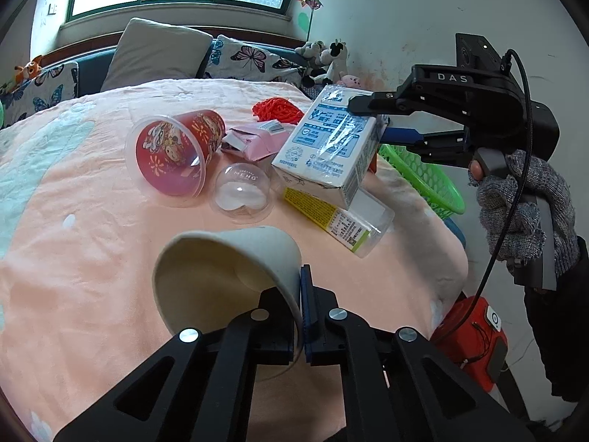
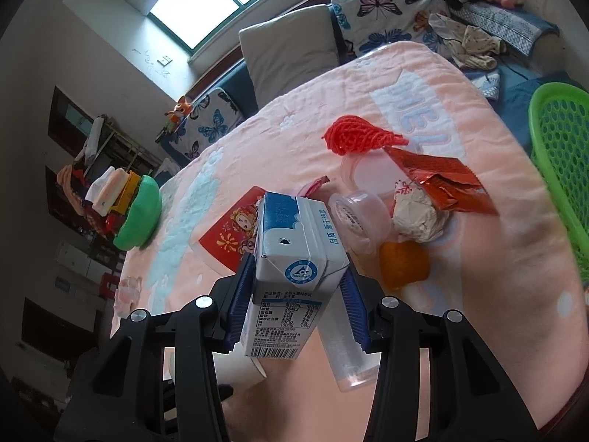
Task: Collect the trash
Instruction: 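Carry the milk carton over the green basket and open the right tool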
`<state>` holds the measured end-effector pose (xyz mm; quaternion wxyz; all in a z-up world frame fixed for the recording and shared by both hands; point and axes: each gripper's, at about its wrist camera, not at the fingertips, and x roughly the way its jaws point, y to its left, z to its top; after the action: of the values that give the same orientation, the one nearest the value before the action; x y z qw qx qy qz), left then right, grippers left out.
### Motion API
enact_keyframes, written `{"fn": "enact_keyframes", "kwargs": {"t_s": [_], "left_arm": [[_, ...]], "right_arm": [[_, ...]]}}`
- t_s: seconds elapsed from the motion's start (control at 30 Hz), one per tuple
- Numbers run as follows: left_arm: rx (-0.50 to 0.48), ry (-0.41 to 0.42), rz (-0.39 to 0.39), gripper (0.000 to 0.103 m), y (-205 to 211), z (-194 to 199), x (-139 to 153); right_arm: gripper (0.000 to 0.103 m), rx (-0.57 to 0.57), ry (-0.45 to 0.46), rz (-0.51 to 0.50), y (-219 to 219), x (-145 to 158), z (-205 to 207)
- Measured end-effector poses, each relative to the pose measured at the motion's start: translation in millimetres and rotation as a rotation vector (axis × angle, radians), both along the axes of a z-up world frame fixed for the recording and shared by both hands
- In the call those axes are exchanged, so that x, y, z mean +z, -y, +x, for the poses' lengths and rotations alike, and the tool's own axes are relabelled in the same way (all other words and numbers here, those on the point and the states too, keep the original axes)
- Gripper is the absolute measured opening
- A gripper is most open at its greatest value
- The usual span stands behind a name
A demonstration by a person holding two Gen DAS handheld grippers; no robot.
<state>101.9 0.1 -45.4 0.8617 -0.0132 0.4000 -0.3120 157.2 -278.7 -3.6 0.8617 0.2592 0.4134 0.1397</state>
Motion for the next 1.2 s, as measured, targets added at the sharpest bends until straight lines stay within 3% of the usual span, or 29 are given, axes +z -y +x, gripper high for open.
{"fn": "enact_keyframes", "kwargs": {"t_s": [0.33,0.57,0.7,0.93,1.2], "left_arm": [[-0.041,0.038,-0.025,0.003,18,-9,30],[-0.09,0.05,-0.053,0.003,55,1,55],[-0.124,0.073,-0.047,0.003,90,10,68],[-0.191,0.072,-0.041,0.003,153,34,81],[-0.265,0.046,-0.036,0.003,221,60,86]], "right_arm": [[0.047,-0.079,0.054,-0.036,58,21,-26],[0.047,-0.209,0.067,-0.077,135,26,-42],[0.047,-0.311,0.071,-0.15,187,26,-48],[0.047,-0.422,0.025,-0.281,252,5,-51],[0.048,-0.413,-0.041,-0.401,272,-38,-44]]}}
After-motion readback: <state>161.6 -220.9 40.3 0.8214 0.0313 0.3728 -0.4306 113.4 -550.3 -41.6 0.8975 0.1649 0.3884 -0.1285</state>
